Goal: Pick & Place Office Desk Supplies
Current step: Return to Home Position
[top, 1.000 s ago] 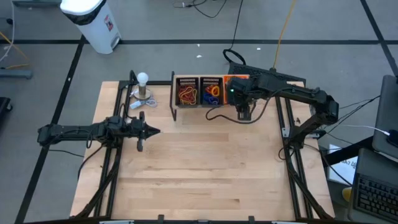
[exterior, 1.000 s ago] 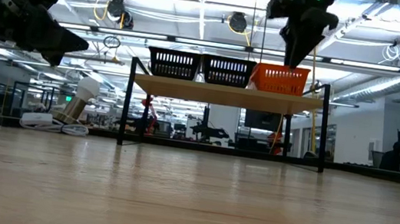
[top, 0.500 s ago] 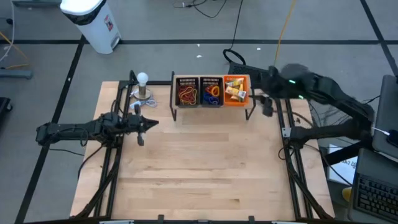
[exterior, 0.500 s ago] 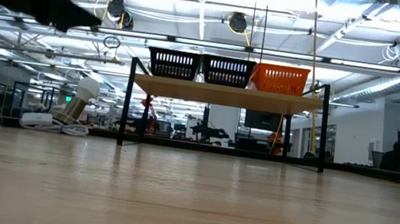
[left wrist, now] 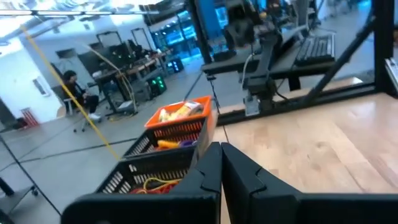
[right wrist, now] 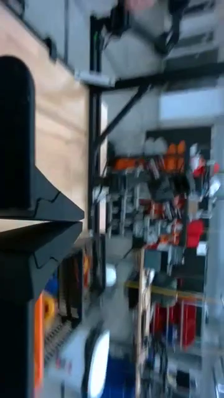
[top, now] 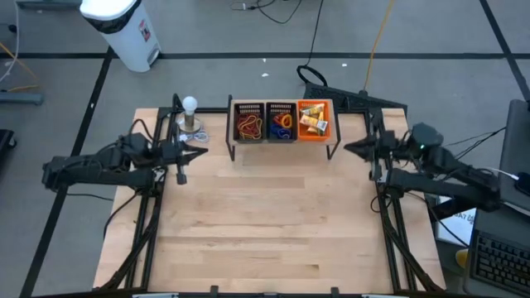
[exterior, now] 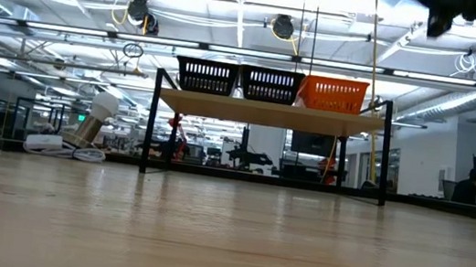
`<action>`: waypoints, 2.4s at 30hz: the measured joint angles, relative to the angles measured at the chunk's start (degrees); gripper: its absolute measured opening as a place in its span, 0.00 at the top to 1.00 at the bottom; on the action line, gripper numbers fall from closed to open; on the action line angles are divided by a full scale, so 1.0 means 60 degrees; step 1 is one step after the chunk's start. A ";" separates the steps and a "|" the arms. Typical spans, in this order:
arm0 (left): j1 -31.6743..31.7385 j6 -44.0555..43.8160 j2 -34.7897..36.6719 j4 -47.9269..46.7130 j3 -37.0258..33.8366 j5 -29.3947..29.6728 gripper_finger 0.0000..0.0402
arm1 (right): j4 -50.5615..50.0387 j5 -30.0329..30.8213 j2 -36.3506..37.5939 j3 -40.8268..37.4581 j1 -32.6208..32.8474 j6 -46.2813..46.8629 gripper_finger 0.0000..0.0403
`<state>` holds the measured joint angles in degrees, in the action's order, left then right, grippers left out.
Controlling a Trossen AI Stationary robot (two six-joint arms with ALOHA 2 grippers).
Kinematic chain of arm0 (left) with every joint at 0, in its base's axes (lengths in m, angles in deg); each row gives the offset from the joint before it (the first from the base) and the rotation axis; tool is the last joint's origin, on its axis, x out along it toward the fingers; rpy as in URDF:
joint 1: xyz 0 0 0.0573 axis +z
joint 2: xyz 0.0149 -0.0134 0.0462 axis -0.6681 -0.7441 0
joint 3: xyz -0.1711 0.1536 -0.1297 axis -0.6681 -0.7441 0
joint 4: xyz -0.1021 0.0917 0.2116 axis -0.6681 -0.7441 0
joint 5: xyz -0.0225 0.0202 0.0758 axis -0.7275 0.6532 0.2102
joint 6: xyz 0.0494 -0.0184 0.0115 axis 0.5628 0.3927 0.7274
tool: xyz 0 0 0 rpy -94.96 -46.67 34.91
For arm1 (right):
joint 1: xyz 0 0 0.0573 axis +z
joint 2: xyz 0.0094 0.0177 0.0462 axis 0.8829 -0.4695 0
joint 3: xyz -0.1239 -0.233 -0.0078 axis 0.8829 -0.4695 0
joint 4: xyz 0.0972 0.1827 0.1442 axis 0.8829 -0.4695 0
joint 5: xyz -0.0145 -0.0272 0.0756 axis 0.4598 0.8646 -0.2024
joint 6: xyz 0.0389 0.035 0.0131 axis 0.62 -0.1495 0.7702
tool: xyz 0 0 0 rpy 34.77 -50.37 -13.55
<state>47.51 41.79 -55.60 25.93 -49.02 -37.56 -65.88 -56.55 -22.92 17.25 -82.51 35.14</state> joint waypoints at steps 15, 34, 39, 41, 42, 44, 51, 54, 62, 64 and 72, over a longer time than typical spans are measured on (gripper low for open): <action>0.0401 -0.1748 0.1095 0.2556 -0.2171 -0.0444 1.00 | 0.2295 0.0533 0.1078 -0.2982 0.0904 0.0985 1.00; 0.1156 -0.1069 0.1457 0.1222 -0.2218 -0.0656 1.00 | 0.1151 0.2326 0.2300 -0.3126 0.2537 -0.0293 1.00; 0.1587 -0.1579 0.2062 0.0615 -0.2222 -0.1403 1.00 | 0.0604 0.2585 0.2791 -0.3126 0.2544 0.0289 1.00; 0.1469 -0.1759 0.2499 0.0291 -0.2222 -0.1265 1.00 | 0.0424 0.2601 0.3166 -0.3126 0.2544 0.0475 1.00; 0.1394 -0.1780 0.2710 0.0150 -0.2222 -0.1139 1.00 | 0.0411 0.2640 0.3324 -0.3136 0.2544 0.0578 1.00; 0.1202 -0.1833 0.3071 0.0001 -0.2293 -0.0990 1.00 | 0.0485 0.2856 0.3530 -0.3216 0.2544 0.0746 1.00; 0.0603 -0.2118 0.3956 0.0668 -0.3596 -0.0123 1.00 | 0.1213 0.3230 0.3495 -0.4093 0.2544 0.0975 1.00; 0.0435 -0.2205 0.4171 0.0893 -0.4078 0.0042 1.00 | 0.1467 0.3282 0.3515 -0.4550 0.2544 0.0985 1.00; 0.0102 -0.2358 0.4315 0.1128 -0.4724 0.0068 1.00 | 0.2628 0.3267 0.3530 -0.5749 0.2544 0.1407 1.00; 0.0045 -0.2471 0.4315 0.1181 -0.4832 0.0079 1.00 | 0.2578 0.3299 0.3515 -0.5931 0.2544 0.1493 1.00; -0.0015 -0.2948 0.4308 0.1366 -0.4981 0.0383 1.00 | 0.2832 0.3321 0.3515 -0.5945 0.2544 0.1483 1.00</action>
<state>47.42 24.11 -29.75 34.12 -78.91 -35.27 -48.88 -36.63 -1.83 -18.42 -67.25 44.04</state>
